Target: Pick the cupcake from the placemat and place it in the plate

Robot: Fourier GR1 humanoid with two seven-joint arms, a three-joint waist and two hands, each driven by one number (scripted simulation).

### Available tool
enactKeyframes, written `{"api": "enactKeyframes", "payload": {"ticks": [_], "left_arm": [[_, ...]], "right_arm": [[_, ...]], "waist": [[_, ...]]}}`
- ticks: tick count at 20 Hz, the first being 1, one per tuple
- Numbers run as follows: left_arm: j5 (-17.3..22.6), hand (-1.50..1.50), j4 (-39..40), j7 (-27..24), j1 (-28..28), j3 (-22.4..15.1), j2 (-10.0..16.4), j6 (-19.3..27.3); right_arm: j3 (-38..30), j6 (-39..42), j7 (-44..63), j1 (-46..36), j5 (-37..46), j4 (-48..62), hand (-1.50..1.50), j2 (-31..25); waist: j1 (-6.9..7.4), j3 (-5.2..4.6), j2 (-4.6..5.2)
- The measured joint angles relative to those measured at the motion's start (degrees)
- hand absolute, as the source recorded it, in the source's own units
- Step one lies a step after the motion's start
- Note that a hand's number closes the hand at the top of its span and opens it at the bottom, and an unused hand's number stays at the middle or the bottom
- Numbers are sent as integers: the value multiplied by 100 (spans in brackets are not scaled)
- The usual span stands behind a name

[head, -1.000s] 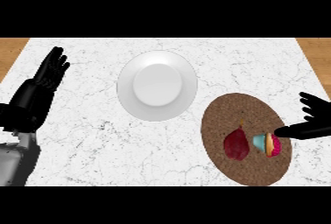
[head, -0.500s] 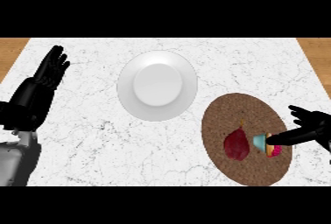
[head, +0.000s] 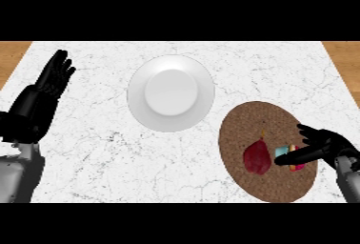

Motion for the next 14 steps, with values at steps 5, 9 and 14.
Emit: {"api": "enactKeyframes", "payload": {"ticks": [5,9,14], "left_arm": [[-126,0,-87,-4,81,48,-130,-61],[-91,0,-75,51,6,146,-109,-176],[-153,0,37,-41,-8,194,-135,-214]], "right_arm": [[-58,104,-39,-17,232,177,-150,264],[18,228,-130,-95,458,429,150,367],[-46,-305,-655,-36,1235,577,150,387]], "waist": [[3,-31,-24],[6,-89,-62],[-29,-124,-74]]}}
